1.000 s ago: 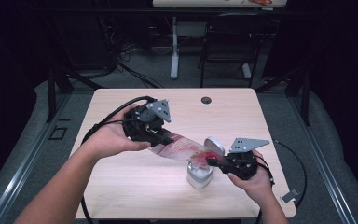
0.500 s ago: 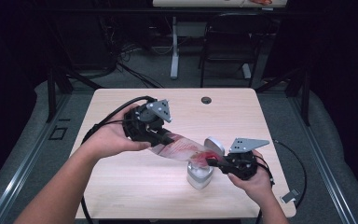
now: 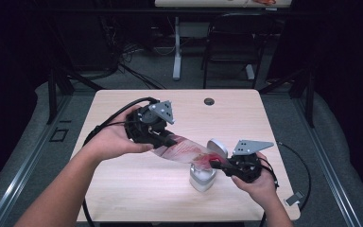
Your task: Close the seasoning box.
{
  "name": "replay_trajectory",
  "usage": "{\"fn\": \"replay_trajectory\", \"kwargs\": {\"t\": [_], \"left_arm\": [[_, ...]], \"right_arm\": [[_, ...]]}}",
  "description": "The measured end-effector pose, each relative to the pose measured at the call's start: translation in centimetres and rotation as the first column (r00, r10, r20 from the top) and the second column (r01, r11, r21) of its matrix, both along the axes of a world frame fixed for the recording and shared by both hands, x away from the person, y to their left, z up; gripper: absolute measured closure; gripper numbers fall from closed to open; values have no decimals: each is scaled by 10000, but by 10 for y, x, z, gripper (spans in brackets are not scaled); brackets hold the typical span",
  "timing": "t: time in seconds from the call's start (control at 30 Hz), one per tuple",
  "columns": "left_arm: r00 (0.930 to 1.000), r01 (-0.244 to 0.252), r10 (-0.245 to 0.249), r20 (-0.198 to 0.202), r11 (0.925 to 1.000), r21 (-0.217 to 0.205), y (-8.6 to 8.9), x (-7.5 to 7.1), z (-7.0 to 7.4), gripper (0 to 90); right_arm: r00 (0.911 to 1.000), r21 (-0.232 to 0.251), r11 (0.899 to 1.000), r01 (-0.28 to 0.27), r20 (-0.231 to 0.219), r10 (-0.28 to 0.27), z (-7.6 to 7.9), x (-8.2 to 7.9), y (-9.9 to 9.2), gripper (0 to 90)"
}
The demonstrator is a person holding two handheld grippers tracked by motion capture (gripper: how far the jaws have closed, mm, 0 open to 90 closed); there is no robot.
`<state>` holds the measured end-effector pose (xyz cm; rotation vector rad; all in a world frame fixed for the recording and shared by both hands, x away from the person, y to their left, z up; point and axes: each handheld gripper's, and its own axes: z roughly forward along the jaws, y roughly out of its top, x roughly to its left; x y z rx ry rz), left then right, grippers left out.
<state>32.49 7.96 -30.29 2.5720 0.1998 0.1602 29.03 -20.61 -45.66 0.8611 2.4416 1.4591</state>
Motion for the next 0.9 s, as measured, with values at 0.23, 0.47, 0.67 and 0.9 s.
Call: {"fn": "replay_trajectory", "kwargs": {"t": [0.23, 0.47, 0.67, 0.9], "left_arm": [[10000, -26, 25, -30, 10000, -81, 2, 0, -1, 782], [9999, -111, 108, -126, 9997, -217, 7, 2, -5, 781], [9992, -269, 257, -294, 9988, -399, 15, 5, -14, 779], [9981, -454, 421, -454, 9962, -744, 28, 6, -23, 778]], "right_arm": [[10000, 12, 10000, -13, 21, 13, 1, -1, 0, 884], [10000, 47, 10000, -15, 67, 15, 4, -2, -1, 884], [9999, 126, 9999, -11, 131, 10, 4, -3, -1, 884], [9997, 183, 9998, -97, 235, 92, 6, -3, 3, 884]]}}
